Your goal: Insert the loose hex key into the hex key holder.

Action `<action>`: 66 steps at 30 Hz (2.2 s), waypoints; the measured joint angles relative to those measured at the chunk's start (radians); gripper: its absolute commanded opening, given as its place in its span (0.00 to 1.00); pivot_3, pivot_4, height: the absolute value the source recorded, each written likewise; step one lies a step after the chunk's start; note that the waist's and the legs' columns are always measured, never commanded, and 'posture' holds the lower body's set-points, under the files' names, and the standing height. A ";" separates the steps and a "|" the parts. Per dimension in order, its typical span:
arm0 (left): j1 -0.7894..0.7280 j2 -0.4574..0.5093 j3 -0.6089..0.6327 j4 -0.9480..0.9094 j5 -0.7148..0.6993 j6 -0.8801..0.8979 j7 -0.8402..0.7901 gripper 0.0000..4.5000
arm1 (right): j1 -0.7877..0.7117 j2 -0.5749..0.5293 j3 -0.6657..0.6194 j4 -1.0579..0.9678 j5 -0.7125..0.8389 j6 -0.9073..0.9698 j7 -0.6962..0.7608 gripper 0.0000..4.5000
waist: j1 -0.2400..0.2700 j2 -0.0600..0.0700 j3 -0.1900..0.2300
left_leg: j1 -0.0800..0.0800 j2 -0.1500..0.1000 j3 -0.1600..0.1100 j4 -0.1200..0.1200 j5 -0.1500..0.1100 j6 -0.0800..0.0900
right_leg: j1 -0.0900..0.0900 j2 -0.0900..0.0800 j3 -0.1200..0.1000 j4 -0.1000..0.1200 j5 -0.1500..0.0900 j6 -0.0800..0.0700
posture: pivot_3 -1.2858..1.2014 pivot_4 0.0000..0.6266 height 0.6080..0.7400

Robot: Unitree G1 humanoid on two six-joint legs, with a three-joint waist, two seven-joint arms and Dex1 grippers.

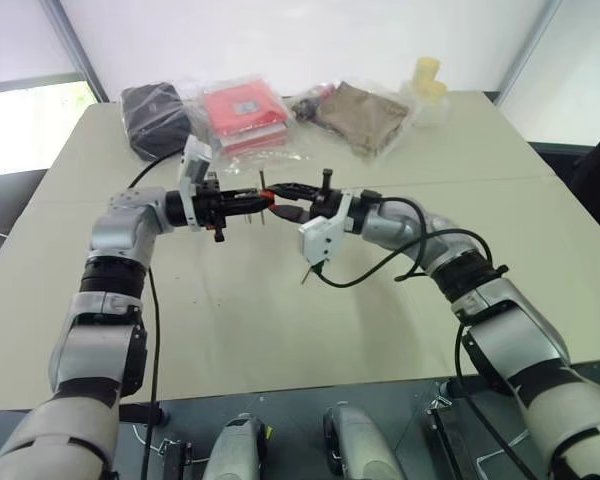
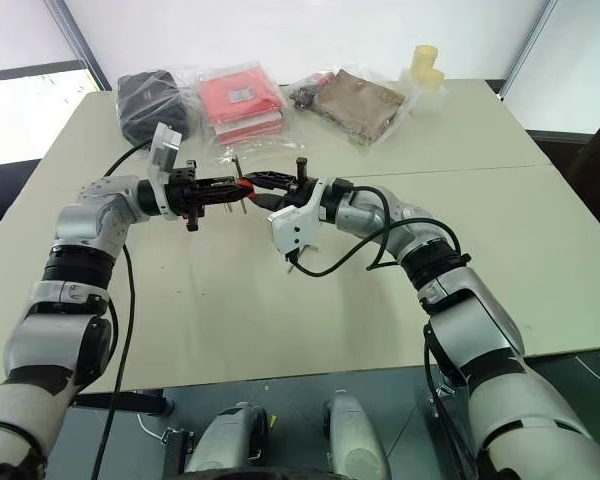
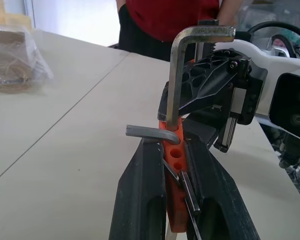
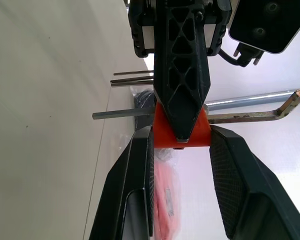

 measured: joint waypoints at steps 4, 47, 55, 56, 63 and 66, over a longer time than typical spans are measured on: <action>0.000 0.009 0.006 0.016 0.007 -0.010 0.028 0.00 | 0.021 -0.002 0.000 -0.016 0.013 0.008 0.018 0.99 | 0.000 0.000 0.000 | 0.000 0.000 0.000 0.000 0.000 0.000 | 0.000 0.000 0.000 0.000 0.000 0.000 | 0.52 0.24 1.00; 0.300 0.001 0.030 -0.471 -0.086 0.162 0.225 0.00 | 0.296 0.039 -0.216 -0.495 1.042 1.784 0.362 0.99 | 0.024 0.000 0.002 | -0.001 0.001 -0.003 0.002 0.000 0.001 | 0.002 0.001 -0.002 -0.001 -0.001 0.001 | 0.52 0.24 1.00; 0.317 -0.017 0.034 -0.475 -0.086 0.159 0.263 0.00 | 0.219 0.114 -0.171 -0.381 0.908 1.708 0.356 0.99 | 0.021 0.000 0.001 | 0.001 0.001 -0.003 0.002 0.000 0.001 | 0.003 0.001 -0.002 -0.001 -0.001 0.000 | 0.52 0.24 1.00; 0.317 -0.017 0.034 -0.475 -0.086 0.158 0.265 0.00 | 0.217 0.116 -0.168 -0.375 0.897 1.700 0.356 0.99 | 0.022 0.000 0.001 | 0.001 0.001 -0.003 0.002 0.000 0.001 | 0.003 0.001 -0.002 -0.001 -0.001 0.000 | 0.52 0.24 1.00; 0.322 -0.045 0.037 -0.466 -0.086 0.126 0.288 0.00 | 0.184 0.165 -0.085 -0.291 0.712 1.568 0.322 0.46 | 0.020 -0.002 -0.001 | 0.003 0.002 -0.003 0.002 0.000 0.001 | 0.005 0.001 -0.001 -0.001 -0.001 0.000 | 0.52 0.24 1.00; 0.322 -0.059 0.039 -0.456 -0.085 0.104 0.303 0.00 | 0.184 0.183 -0.083 -0.267 0.668 1.522 0.319 0.12 | 0.018 -0.002 -0.002 | 0.004 0.002 -0.002 0.001 0.000 0.001 | 0.005 0.001 -0.001 -0.001 -0.001 0.000 | 0.52 0.24 1.00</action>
